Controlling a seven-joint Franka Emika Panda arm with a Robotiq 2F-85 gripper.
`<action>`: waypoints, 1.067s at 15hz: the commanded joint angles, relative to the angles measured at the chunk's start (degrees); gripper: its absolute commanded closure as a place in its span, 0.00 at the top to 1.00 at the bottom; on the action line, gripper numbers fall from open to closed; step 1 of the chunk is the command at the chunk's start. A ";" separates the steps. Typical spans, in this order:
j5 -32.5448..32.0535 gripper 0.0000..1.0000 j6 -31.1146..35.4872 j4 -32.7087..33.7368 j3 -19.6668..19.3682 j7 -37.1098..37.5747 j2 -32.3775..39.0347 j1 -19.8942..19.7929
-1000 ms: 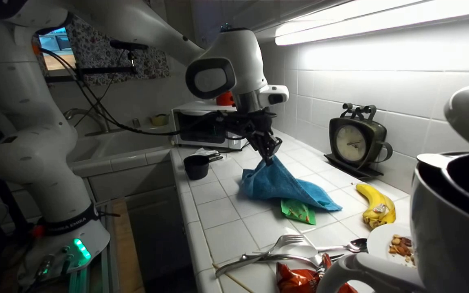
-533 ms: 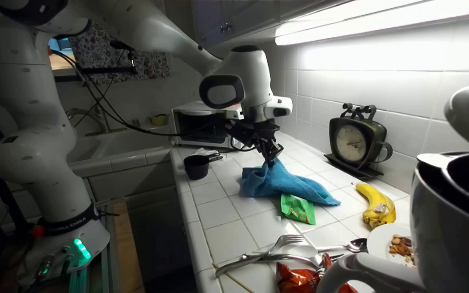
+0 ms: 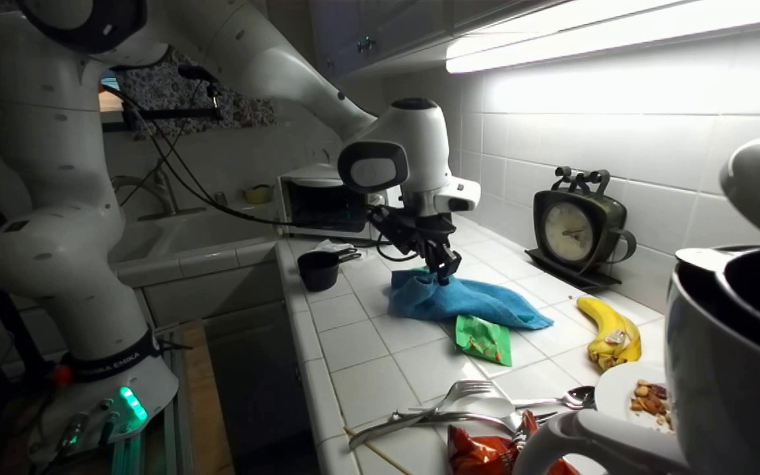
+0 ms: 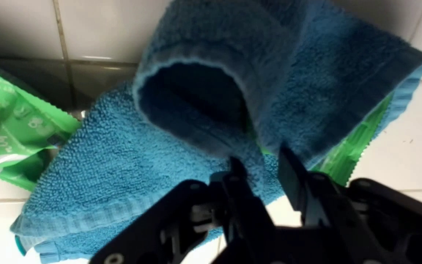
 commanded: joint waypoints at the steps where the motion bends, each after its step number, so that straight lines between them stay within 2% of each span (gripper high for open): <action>1: 0.88 0.62 -0.49 1.61 1.02 5.40 -0.68 -1.13; 6: 1.42 0.98 -0.23 1.81 0.61 9.57 -4.95 -1.13; 11: -8.01 1.00 -3.18 0.49 -2.30 20.76 -8.44 -0.23; 16: -14.21 1.00 -12.33 0.60 -3.79 26.16 -8.75 -0.42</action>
